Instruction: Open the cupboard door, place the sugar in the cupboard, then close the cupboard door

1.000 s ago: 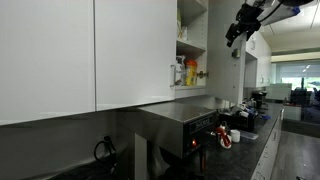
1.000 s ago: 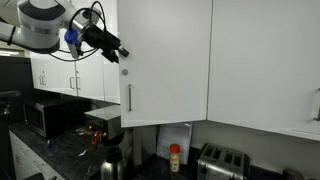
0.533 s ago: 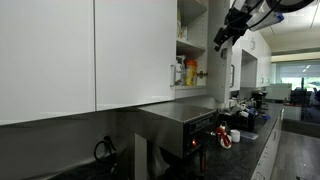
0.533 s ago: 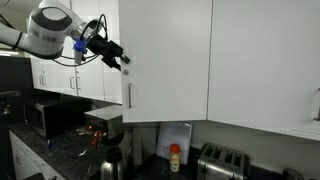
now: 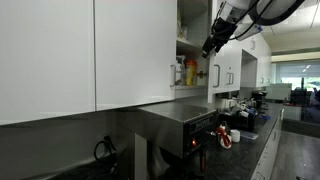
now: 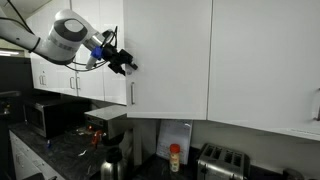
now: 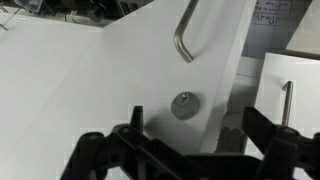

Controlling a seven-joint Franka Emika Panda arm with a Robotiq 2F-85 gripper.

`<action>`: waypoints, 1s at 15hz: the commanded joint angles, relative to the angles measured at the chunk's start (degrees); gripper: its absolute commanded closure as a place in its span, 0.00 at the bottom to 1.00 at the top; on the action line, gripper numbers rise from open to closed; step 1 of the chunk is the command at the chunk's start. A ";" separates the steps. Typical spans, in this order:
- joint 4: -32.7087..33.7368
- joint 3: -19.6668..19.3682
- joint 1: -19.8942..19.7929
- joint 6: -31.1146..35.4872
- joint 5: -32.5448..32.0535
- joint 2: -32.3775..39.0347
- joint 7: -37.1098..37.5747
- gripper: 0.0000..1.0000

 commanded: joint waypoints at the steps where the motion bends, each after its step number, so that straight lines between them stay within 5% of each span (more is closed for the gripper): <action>1: 5.23 -0.02 0.69 1.93 0.59 7.82 -4.07 0.00; 15: 20.86 -3.70 7.31 0.84 1.53 26.36 -13.22 0.00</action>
